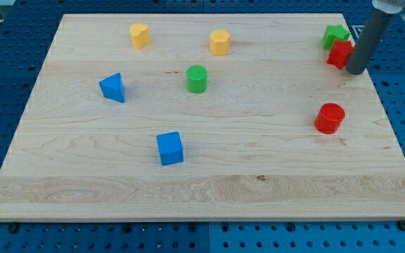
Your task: Move red circle towards center right
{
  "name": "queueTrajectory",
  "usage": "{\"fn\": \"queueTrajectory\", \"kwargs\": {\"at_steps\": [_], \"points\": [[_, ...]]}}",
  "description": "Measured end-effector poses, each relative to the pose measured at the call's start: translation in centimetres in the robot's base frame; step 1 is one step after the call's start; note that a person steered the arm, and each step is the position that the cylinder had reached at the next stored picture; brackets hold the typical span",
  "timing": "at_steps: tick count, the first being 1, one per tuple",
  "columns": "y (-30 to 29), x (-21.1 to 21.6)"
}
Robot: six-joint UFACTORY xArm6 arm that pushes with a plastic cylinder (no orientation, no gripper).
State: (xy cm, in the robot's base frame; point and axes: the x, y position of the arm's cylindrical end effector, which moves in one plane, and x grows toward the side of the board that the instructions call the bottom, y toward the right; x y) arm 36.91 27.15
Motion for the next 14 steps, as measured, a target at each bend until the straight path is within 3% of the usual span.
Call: {"fn": "queueTrajectory", "kwargs": {"at_steps": [6,8,14], "points": [[0.0,17.6],[-7.0,18.2],[-7.7,17.4]]}}
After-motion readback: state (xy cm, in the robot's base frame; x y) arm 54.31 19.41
